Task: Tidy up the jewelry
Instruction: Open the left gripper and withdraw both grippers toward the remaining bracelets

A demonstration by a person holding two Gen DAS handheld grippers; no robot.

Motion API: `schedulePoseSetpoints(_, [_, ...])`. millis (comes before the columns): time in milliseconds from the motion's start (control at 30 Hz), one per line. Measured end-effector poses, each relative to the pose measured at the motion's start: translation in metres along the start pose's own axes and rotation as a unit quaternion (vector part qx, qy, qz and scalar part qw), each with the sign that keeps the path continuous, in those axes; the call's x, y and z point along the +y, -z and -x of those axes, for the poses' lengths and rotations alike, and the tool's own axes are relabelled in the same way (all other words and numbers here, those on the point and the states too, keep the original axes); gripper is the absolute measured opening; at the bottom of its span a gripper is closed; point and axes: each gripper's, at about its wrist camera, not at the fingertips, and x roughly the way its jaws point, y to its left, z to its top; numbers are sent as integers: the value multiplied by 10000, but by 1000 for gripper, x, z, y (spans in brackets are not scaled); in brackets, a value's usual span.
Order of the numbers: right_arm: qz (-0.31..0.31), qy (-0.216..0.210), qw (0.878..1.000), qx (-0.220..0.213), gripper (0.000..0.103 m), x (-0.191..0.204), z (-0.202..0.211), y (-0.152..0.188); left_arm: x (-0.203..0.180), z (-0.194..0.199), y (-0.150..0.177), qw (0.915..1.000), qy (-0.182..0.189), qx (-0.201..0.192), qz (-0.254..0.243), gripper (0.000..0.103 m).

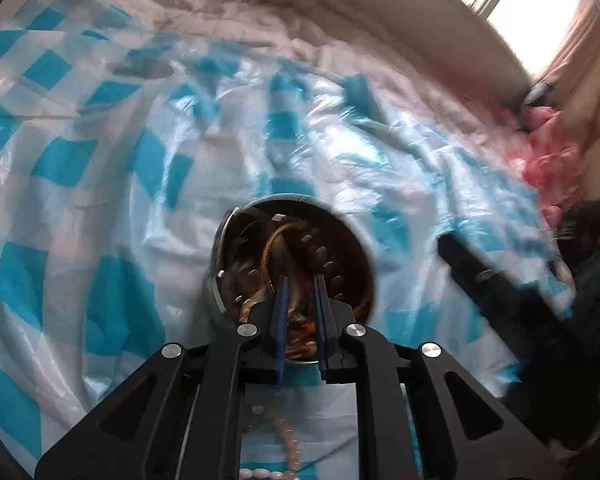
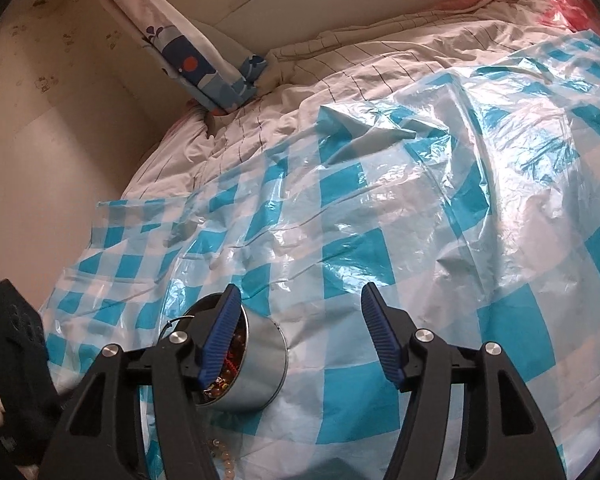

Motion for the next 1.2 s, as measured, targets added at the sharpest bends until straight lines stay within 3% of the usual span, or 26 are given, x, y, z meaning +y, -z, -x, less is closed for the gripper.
schedulePoseSetpoints(67, [-11,15,10000,-4,63,-1,1,0,4,16,-3,9991,86,-401,143,10])
schedulePoseSetpoints(167, [-52,43,10000,-10,65,-3,2,1,12,39,-7,9946,-186,-1001,193,13])
schedulePoseSetpoints(267, [-61,18,10000,32,65,-3,-1,1,25,26,-6,9965,-167,-687,444,14])
schedulePoseSetpoints(367, [-14,8,10000,82,65,-2,-3,3,18,19,-5,9978,-318,-545,185,13])
schedulePoseSetpoints(467, [-41,12,9999,100,66,-2,-3,4,8,2,2,9997,-226,-126,36,13])
schedulePoseSetpoints(667, [-56,25,9999,102,67,-4,-2,3,14,25,-1,9982,-254,-525,101,15])
schedulePoseSetpoints(867, [111,22,9998,185,68,5,-1,2,54,51,-3,9969,-429,-565,332,34])
schedulePoseSetpoints(1033, [287,66,9989,373,69,7,6,6,71,55,4,9994,-296,-151,137,34])
schedulePoseSetpoints(1133, [457,56,9966,680,69,8,9,16,69,54,12,9996,-167,138,-185,34])
schedulePoseSetpoints(1200, [661,26,9936,918,69,12,9,27,60,55,22,9972,-82,351,-660,34])
